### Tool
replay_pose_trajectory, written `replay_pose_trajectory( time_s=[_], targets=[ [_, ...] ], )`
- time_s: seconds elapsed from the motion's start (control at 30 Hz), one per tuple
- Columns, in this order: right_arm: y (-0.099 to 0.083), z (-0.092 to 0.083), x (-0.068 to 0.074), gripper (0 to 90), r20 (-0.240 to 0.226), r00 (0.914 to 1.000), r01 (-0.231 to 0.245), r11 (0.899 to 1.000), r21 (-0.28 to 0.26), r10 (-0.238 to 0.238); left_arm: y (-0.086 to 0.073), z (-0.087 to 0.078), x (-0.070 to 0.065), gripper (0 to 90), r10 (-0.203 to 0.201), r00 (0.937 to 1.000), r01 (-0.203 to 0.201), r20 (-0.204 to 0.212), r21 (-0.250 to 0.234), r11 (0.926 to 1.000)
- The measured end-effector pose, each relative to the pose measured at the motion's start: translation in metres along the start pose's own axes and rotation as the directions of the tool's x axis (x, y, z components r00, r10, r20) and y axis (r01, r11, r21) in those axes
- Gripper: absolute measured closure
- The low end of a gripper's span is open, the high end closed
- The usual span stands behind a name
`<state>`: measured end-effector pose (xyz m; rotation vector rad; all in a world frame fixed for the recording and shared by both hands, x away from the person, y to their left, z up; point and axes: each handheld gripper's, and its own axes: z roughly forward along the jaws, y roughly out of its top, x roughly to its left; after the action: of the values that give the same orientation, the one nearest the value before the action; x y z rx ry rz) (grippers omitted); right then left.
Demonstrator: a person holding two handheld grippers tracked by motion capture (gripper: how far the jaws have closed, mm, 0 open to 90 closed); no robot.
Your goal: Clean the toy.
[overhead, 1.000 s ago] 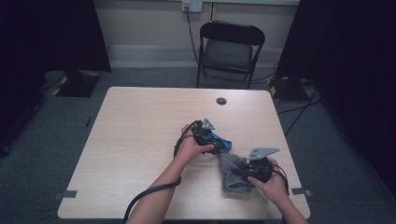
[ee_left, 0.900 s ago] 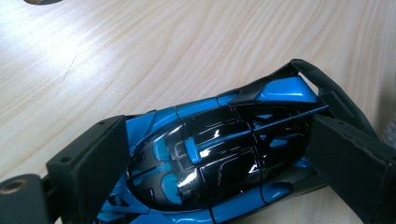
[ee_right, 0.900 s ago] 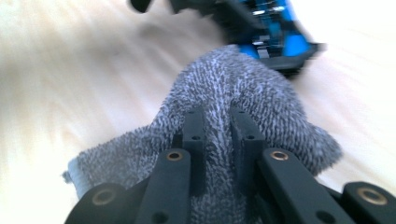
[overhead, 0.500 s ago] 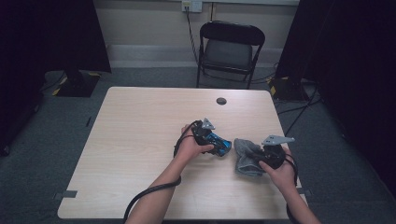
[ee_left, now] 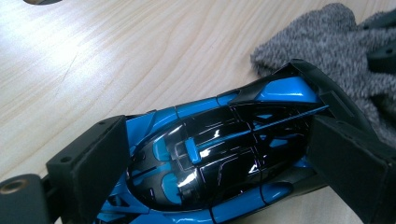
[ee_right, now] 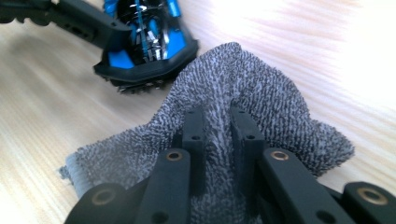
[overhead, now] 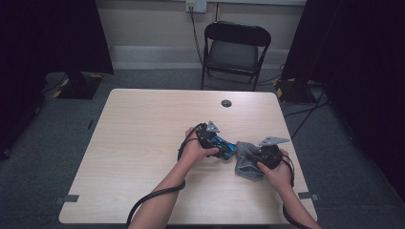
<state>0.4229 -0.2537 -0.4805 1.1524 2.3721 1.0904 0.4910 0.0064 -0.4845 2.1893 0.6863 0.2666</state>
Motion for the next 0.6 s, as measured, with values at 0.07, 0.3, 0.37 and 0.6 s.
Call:
replay_pose_trajectory(
  time_s=[0.07, 0.3, 0.37, 0.6],
  targets=[
    [0.0, 0.002, 0.003, 78.2, -0.006, 1.0, 0.005, 1.0, 0.004, -0.005, 0.0, 0.0, 0.0, 6.0, 0.0, 1.0, 0.0, 0.0, 0.0, 1.0],
    [0.0, 0.006, 0.009, 78.3, -0.024, 0.9995, 0.02, 1.0, 0.013, -0.019, -0.001, 0.0, 0.0, 6.0, -0.004, 1.0, 0.004, 0.0, -0.007, 1.0],
    [0.0, 0.006, 0.01, 78.3, -0.03, 0.9993, 0.021, 1.0, 0.015, -0.021, 0.0, 0.0, 0.0, 6.0, -0.001, 1.0, 0.001, 0.0, -0.002, 1.0],
    [0.0, 0.006, 0.018, 78.3, -0.056, 0.998, 0.03, 0.999, 0.018, -0.029, 0.0, 0.0, 0.0, 5.9, -0.001, 1.0, 0.001, 0.0, 0.001, 1.0]
  ],
)
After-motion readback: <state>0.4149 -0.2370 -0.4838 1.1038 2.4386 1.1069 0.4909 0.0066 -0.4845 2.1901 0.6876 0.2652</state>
